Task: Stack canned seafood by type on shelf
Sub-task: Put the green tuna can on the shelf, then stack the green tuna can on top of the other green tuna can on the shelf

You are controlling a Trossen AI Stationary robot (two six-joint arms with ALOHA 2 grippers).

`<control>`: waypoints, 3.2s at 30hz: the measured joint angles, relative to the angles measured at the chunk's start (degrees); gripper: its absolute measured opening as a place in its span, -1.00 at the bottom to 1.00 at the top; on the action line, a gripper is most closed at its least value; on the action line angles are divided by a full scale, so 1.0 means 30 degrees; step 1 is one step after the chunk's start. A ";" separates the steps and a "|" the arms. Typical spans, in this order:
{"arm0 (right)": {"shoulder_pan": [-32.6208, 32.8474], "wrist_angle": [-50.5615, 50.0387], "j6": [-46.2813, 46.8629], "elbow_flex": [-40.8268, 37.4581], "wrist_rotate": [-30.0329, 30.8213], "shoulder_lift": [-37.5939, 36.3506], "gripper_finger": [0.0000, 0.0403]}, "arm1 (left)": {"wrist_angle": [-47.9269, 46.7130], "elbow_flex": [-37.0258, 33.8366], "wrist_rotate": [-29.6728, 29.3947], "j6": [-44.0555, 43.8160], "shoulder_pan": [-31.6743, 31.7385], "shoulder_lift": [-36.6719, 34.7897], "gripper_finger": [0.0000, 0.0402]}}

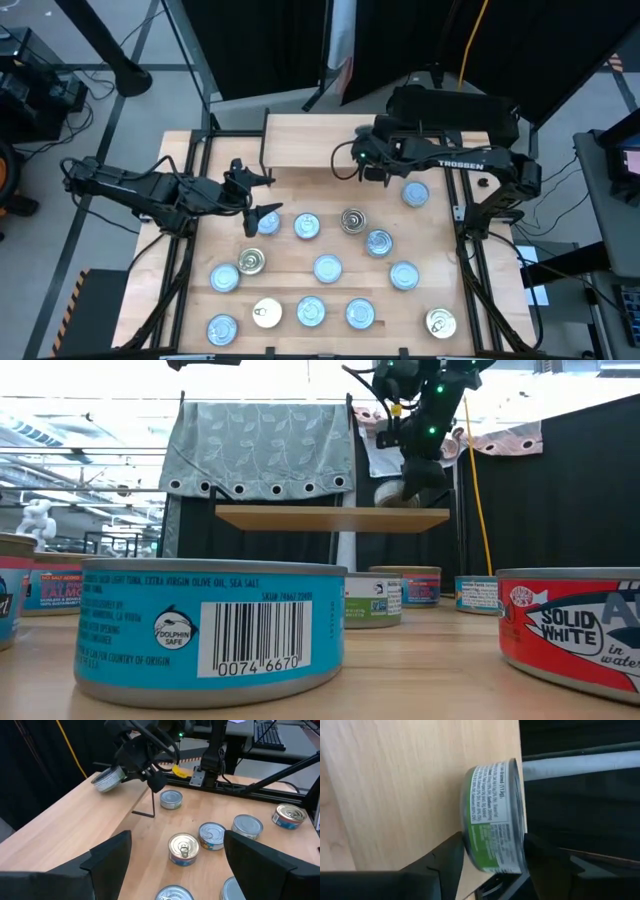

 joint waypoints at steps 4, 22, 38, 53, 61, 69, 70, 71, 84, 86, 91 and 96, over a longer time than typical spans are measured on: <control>-0.0133 -0.0294 0.0701 0.0000 -0.0066 -0.0001 0.10 | 0.0005 0.0000 0.0000 0.0000 0.0000 0.0000 0.56; 0.1447 -0.3146 0.3479 0.2929 -0.2016 -0.0632 0.28 | -0.0087 0.0000 0.0000 0.0013 0.0000 0.0000 0.56; 0.2723 -0.8061 1.0896 0.2339 -1.1225 -0.4195 -0.58 | -0.0585 0.0000 -0.0131 0.0015 -0.0252 0.0000 0.56; 0.7643 -0.6924 2.4515 -0.9902 -0.7507 -0.8508 -0.99 | -0.0084 0.0000 -0.0091 0.0015 -0.0721 0.0007 0.56; 0.6514 -0.4481 2.6417 -1.2695 -0.6788 -0.8503 -1.00 | 0.0625 0.0000 -0.0087 0.0071 -0.0729 0.0002 0.56; 0.4467 -0.3968 2.6398 -1.3223 -0.4908 -0.8503 -1.00 | 0.0984 0.0000 -0.0087 0.0189 -0.0729 0.0000 0.56; 0.4335 -0.3794 2.6333 -1.3317 -0.4905 -0.8503 -1.00 | 0.0971 0.0000 -0.0087 0.0189 -0.0729 0.0007 0.56; 0.4234 -0.3666 2.6304 -1.3404 -0.4911 -0.8464 -1.00 | 0.0962 0.0000 -0.0087 0.0191 -0.0729 0.0006 0.56; 0.3985 -0.2389 2.6664 -1.4571 -0.5418 -0.8408 -1.00 | 0.0882 0.0000 -0.0082 0.0552 -0.0729 0.0002 0.56; 0.3985 -0.2361 2.6694 -1.4571 -0.5442 -0.8408 -1.00 | 0.0882 0.0000 -0.0080 0.0546 -0.0729 0.0001 0.56; 0.4178 -0.2255 2.6985 -1.4571 -0.6012 -0.8416 -1.00 | 0.0882 0.0000 -0.0080 0.0553 -0.0729 0.0006 0.56; 0.4547 -0.1917 2.6985 -1.4402 -0.6397 -0.8423 -1.00 | 0.0888 0.0000 -0.0080 0.0555 -0.0729 0.0006 0.56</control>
